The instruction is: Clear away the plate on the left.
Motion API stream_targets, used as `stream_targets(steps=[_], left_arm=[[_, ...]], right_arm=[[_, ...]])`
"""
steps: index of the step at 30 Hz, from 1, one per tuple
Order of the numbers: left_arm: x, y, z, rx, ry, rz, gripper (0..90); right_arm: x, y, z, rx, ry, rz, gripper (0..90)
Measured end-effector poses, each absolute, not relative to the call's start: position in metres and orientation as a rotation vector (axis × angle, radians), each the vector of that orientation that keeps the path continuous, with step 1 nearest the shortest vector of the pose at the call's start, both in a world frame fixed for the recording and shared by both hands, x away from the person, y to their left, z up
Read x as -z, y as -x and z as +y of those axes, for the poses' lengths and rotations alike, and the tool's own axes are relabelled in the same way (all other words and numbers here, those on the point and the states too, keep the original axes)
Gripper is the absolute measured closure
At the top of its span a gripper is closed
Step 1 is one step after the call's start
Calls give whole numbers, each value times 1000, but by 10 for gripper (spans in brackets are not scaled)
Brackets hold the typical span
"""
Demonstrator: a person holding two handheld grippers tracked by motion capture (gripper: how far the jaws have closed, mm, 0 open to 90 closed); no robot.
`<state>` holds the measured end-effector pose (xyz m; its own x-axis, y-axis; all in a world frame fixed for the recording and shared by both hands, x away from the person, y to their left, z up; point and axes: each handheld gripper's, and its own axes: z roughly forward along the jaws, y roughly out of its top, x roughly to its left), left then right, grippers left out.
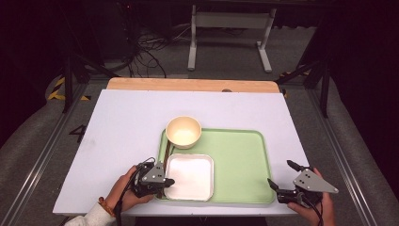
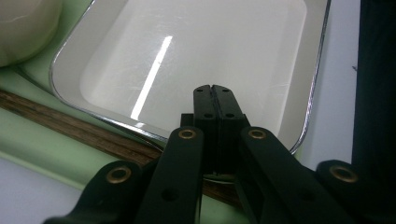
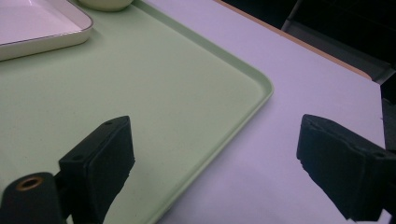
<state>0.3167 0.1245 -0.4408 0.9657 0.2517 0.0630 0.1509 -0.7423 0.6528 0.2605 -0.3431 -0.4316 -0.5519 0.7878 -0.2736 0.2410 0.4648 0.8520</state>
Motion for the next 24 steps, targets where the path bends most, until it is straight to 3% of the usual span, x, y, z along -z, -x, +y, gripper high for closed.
stream_targets(steps=[19,24], left_arm=[[435,-323,130,-270,-2351,318,818],[429,-324,134,-331,-2326,338,736]], right_arm=[[431,-263,-338,-1037,-829,2058,114],[430,-264,-337,-1036,-821,2057,113]])
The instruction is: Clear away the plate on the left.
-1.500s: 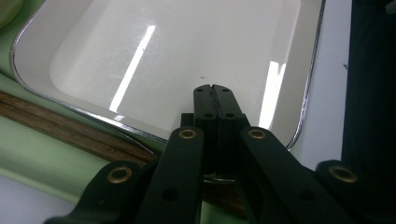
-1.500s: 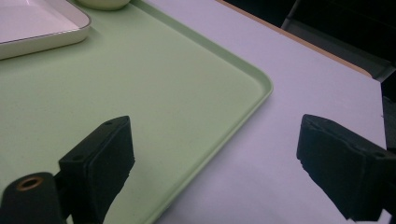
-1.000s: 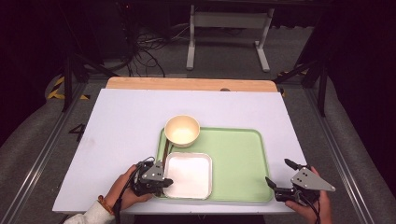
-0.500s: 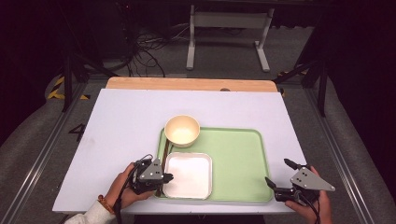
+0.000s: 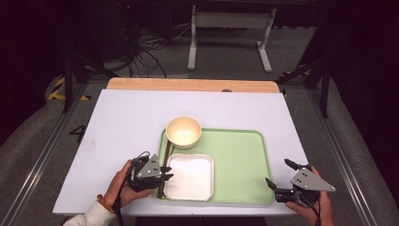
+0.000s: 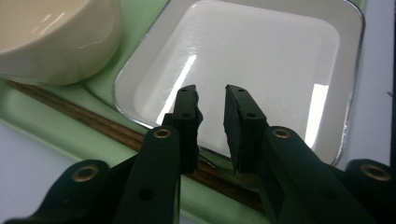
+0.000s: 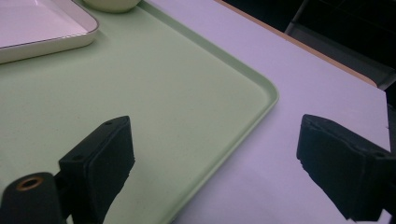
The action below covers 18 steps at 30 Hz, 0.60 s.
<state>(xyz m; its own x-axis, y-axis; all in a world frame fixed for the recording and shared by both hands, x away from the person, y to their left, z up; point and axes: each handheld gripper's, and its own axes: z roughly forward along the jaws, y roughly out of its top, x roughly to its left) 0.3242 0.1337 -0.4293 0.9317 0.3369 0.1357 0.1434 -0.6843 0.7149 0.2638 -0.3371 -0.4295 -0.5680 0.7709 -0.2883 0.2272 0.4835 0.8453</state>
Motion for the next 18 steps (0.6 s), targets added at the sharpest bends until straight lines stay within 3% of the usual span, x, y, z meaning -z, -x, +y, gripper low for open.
stream_targets(steps=[2,18], left_arm=[[427,-325,136,-360,-2312,357,679],[408,-324,160,-474,-2222,387,522]], right_arm=[[429,-264,-337,-1035,-819,2058,113],[425,-266,-340,-1038,-817,2038,113]])
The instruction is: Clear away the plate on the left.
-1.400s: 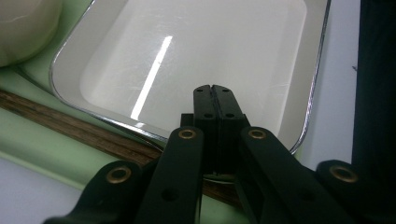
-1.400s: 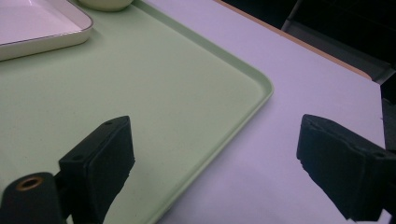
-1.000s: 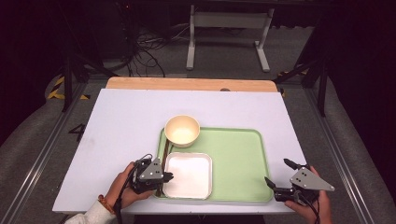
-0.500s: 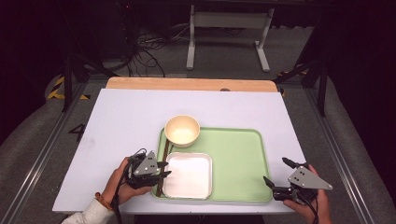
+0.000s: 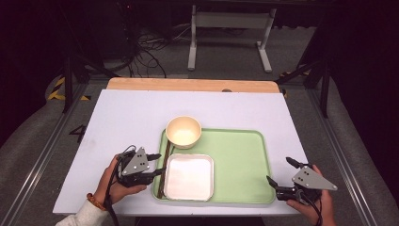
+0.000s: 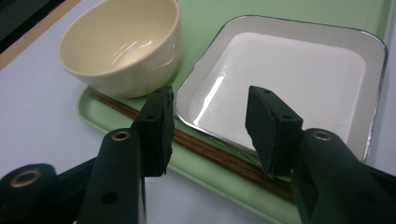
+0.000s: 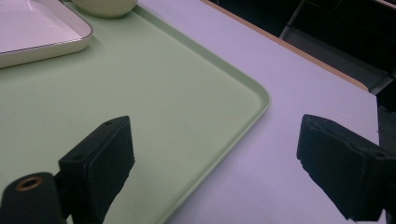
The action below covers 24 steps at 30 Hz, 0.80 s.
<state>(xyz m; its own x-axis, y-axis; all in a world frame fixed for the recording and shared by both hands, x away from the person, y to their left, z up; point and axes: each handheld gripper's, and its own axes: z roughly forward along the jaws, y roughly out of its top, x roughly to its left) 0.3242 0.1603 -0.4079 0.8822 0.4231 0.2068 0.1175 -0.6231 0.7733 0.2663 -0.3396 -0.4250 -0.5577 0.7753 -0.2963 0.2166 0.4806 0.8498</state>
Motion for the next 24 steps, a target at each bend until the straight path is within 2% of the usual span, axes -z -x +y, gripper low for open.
stream_targets(steps=[5,12,14,19,24], left_arm=[[408,-325,173,-508,-2203,445,454],[412,-326,194,-545,-2167,577,307],[414,-327,202,-512,-2131,628,277],[424,-326,213,-523,-2177,664,223],[431,-322,233,-480,-2167,708,216]], right_arm=[[426,-269,-343,-1034,-827,2029,112],[425,-270,-348,-1030,-832,1998,110],[426,-270,-348,-1028,-828,2006,109],[426,-270,-351,-1032,-829,2003,107],[427,-270,-355,-1028,-836,1996,104]])
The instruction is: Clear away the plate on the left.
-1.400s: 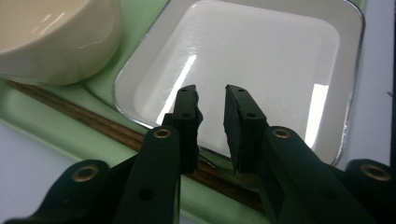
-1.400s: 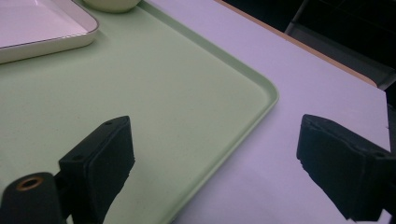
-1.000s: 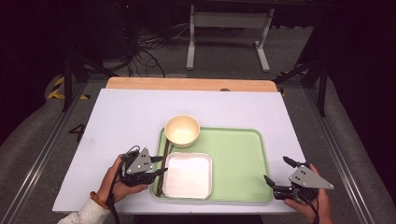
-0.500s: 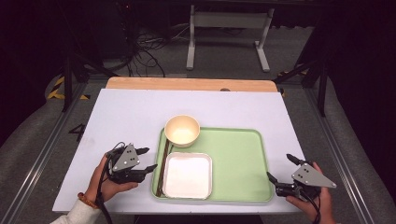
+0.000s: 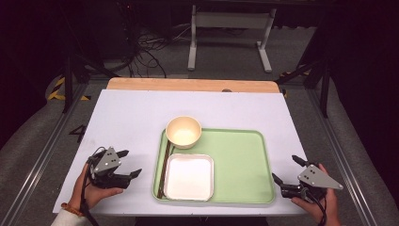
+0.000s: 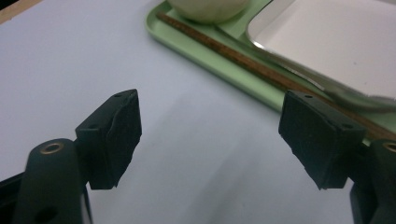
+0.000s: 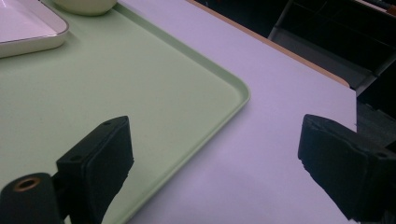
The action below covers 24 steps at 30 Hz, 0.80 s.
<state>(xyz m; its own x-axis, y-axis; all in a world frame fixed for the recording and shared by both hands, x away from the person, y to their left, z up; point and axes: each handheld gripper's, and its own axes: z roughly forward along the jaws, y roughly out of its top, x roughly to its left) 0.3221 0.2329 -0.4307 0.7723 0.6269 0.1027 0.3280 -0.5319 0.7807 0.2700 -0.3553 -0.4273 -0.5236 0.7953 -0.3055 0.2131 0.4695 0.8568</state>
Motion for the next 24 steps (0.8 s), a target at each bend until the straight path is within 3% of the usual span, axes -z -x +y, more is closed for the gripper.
stream_targets(steps=[9,24], left_arm=[[444,-311,270,-474,-2045,838,133],[457,-302,286,-450,-1956,894,47]], right_arm=[[432,-273,-364,-1040,-870,1989,100],[437,-275,-370,-1065,-910,1980,100]])
